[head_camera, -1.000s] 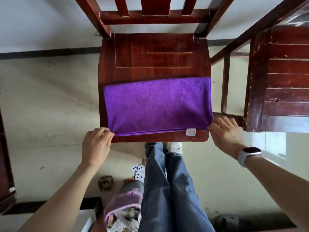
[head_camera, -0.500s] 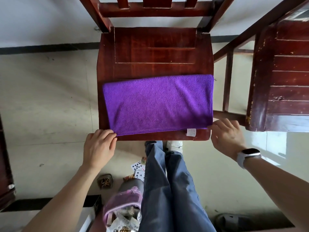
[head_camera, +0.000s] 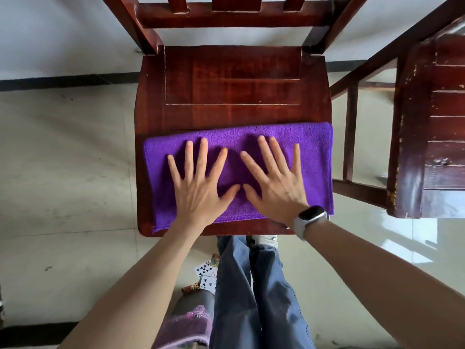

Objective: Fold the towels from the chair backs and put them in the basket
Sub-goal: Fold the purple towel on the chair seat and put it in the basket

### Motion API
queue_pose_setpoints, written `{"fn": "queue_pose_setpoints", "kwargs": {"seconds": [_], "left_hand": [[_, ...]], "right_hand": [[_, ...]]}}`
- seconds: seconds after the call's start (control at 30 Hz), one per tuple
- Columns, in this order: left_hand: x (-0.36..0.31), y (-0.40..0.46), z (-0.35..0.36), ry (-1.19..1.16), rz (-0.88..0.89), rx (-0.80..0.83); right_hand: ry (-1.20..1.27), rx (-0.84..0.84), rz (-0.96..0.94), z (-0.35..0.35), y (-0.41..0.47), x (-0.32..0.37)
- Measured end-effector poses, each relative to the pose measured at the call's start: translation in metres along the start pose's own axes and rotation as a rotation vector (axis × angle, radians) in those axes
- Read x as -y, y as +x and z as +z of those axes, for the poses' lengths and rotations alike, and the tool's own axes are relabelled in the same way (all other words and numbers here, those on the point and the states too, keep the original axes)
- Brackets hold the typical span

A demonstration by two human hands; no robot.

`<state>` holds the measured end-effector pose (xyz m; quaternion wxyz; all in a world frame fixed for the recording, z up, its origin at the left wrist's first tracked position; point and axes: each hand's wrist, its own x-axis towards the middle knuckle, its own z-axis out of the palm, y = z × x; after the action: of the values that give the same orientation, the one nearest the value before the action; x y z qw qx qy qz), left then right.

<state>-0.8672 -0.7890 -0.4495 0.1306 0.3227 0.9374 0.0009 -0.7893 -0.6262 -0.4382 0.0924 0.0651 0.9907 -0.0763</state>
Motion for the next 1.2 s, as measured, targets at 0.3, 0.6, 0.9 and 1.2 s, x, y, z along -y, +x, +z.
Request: {"fn": "queue_pose_setpoints", "kwargs": {"seconds": [0.3,0.6,0.9,1.2], "left_hand": [[0.017,-0.002,0.020,0.005,-0.051,-0.112],[0.043,-0.006,0.012,-0.102,-0.265,-0.077],[0.036,-0.008,-0.007,-0.145,-0.276,-0.030],[-0.010,-0.028,-0.005,-0.145,-0.201,0.108]], "right_hand": [[-0.054,-0.045,0.037,0.023,-0.006,-0.023],[0.081,0.052,0.282,0.011,-0.029,-0.076],[0.398,-0.063,0.564,-0.014,-0.032,-0.101],[0.641,0.030,0.988,-0.022,-0.007,-0.097]]}}
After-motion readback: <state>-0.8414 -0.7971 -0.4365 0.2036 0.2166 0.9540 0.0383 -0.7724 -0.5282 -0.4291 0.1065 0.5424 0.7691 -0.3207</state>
